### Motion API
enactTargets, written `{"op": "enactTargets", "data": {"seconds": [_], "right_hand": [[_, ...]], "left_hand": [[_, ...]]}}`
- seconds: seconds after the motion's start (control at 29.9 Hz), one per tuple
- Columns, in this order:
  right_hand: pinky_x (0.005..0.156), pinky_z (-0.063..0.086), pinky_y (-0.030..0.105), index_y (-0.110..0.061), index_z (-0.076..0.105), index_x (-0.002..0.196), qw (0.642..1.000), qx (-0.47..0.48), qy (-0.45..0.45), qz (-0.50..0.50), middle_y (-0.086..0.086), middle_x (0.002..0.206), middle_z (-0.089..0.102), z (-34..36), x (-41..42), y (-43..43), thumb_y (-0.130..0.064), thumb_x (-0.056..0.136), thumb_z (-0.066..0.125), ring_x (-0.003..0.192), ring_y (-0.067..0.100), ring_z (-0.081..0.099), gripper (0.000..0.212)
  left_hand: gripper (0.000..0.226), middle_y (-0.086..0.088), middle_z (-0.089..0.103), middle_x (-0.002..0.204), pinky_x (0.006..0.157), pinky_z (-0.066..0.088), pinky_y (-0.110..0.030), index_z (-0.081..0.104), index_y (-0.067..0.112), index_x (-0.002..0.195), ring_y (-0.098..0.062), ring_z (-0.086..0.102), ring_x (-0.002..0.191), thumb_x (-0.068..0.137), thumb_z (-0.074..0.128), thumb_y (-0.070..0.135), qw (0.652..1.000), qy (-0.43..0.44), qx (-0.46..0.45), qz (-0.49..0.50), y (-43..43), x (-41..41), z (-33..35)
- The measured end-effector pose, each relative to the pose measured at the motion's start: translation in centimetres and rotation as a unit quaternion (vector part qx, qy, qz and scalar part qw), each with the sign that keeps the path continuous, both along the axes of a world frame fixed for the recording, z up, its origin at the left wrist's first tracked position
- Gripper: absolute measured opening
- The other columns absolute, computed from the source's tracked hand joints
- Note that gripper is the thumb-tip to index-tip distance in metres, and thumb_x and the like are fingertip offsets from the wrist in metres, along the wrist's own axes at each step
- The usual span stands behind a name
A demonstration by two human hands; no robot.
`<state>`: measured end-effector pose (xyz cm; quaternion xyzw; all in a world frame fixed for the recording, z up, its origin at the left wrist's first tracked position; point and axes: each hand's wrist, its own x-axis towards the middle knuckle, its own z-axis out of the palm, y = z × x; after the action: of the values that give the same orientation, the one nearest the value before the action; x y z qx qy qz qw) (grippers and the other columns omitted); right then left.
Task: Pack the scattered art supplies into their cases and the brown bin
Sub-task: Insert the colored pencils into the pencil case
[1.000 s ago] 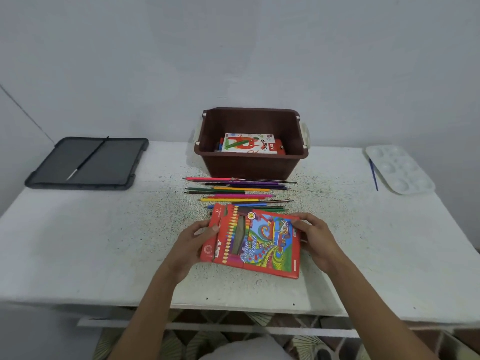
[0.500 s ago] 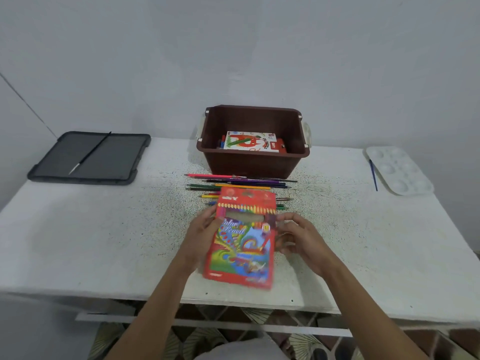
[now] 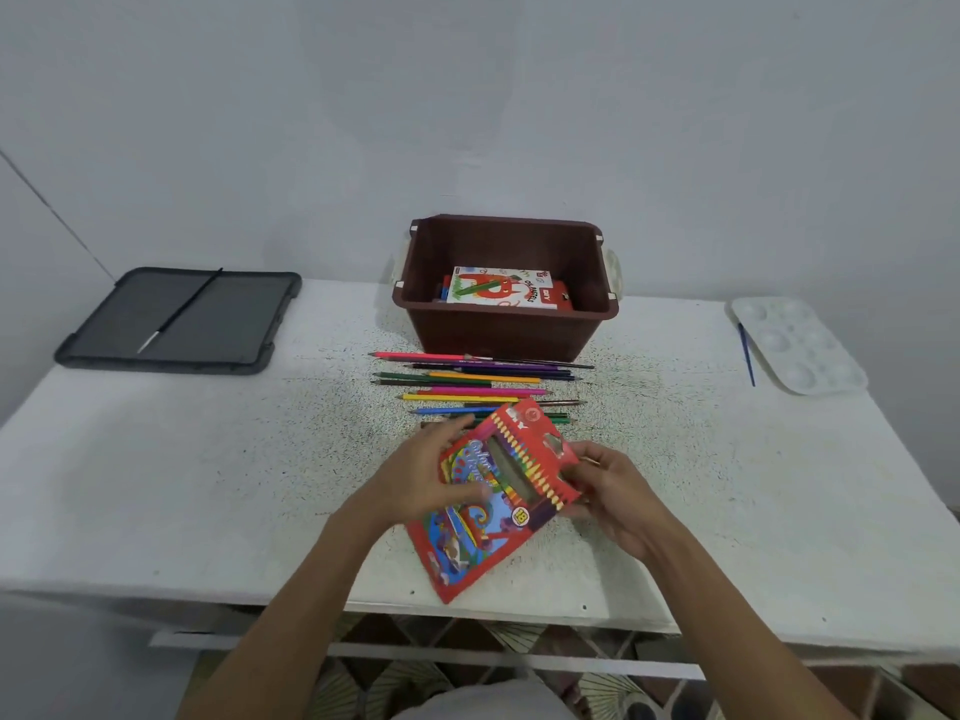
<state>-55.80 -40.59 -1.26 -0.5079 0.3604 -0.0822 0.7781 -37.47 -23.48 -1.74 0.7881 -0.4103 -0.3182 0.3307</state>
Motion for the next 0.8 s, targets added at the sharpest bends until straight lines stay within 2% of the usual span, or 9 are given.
{"op": "enactTargets", "data": {"seconds": [0.1,0.17,0.23,0.33,0.43,0.53,0.63,0.8], "right_hand": [[0.053,0.058,0.036,-0.003,0.053,0.102,0.999,0.016,0.016,-0.025,0.017,0.09,0.072,-1.0,-0.3,0.3,-0.002,0.097,0.053,0.079,0.031,0.07,0.005],[0.055,0.058,0.037,-0.005,0.052,0.102,0.999,0.017,0.019,-0.039,0.017,0.091,0.072,-1.6,-0.4,0.5,-0.004,0.097,0.053,0.08,0.031,0.069,0.005],[0.053,0.055,0.033,-0.006,0.053,0.098,0.999,0.003,0.023,-0.043,0.016,0.086,0.072,-2.0,-0.6,0.6,-0.005,0.097,0.054,0.073,0.026,0.069,0.002],[0.059,0.053,0.031,-0.007,0.055,0.089,0.991,-0.104,0.078,-0.012,0.01,0.083,0.074,-2.6,-1.2,0.6,-0.019,0.096,0.062,0.069,0.021,0.071,0.015],[0.064,0.051,0.031,-0.01,0.059,0.077,0.961,-0.238,0.138,0.01,0.004,0.072,0.072,-3.0,-1.3,0.3,-0.029,0.094,0.063,0.064,0.016,0.068,0.027],[0.056,0.044,0.024,-0.02,0.057,0.068,0.878,-0.416,0.224,0.072,-0.007,0.063,0.064,-3.3,-0.9,-0.1,-0.031,0.094,0.062,0.059,0.007,0.059,0.028],[0.052,0.039,0.022,-0.02,0.054,0.081,0.841,-0.476,0.243,0.082,-0.008,0.07,0.06,-3.6,-0.3,0.1,-0.033,0.093,0.063,0.062,0.005,0.056,0.019],[0.062,0.046,0.029,-0.019,0.054,0.112,0.774,-0.579,0.247,0.076,0.0,0.1,0.054,-3.7,0.9,-0.2,-0.04,0.098,0.052,0.081,0.017,0.06,0.025]], "left_hand": [[0.12,0.009,0.014,0.156,0.117,0.024,-0.048,0.002,0.048,0.15,-0.014,0.02,0.142,0.057,0.072,0.077,0.986,-0.129,0.073,-0.073,-0.2,-1.4,-1.1],[0.126,0.013,-0.012,0.159,0.119,0.001,-0.051,-0.017,0.052,0.145,-0.015,-0.009,0.147,0.054,0.064,0.085,0.969,-0.196,0.101,-0.115,0.0,-2.0,-2.1],[0.127,0.01,-0.028,0.156,0.118,-0.011,-0.05,-0.023,0.049,0.144,-0.016,-0.028,0.144,0.055,0.058,0.089,0.953,-0.24,0.109,-0.147,0.6,-2.2,-3.3],[0.124,0.007,-0.038,0.153,0.115,-0.017,-0.048,-0.019,0.046,0.147,-0.016,-0.038,0.139,0.057,0.052,0.092,0.942,-0.272,0.113,-0.163,1.7,-1.7,-4.6],[0.11,0.008,-0.029,0.157,0.117,-0.016,-0.047,-0.008,0.049,0.148,-0.014,-0.033,0.141,0.064,0.05,0.09,0.937,-0.294,0.107,-0.155,2.5,-0.4,-5.0],[0.098,0.014,-0.01,0.161,0.12,-0.004,-0.047,0.009,0.05,0.148,-0.007,-0.023,0.144,0.068,0.05,0.088,0.944,-0.295,0.059,-0.139,3.2,0.5,-5.6],[0.092,0.015,0.001,0.161,0.116,0.019,-0.047,0.02,0.048,0.148,-0.006,-0.012,0.147,0.071,0.052,0.087,0.954,-0.281,-0.003,-0.108,4.0,0.6,-6.5],[0.091,0.014,0.005,0.161,0.114,0.031,-0.05,0.022,0.046,0.149,-0.011,-0.005,0.149,0.072,0.05,0.087,0.956,-0.281,-0.015,-0.084,4.2,0.4,-6.8]]}}
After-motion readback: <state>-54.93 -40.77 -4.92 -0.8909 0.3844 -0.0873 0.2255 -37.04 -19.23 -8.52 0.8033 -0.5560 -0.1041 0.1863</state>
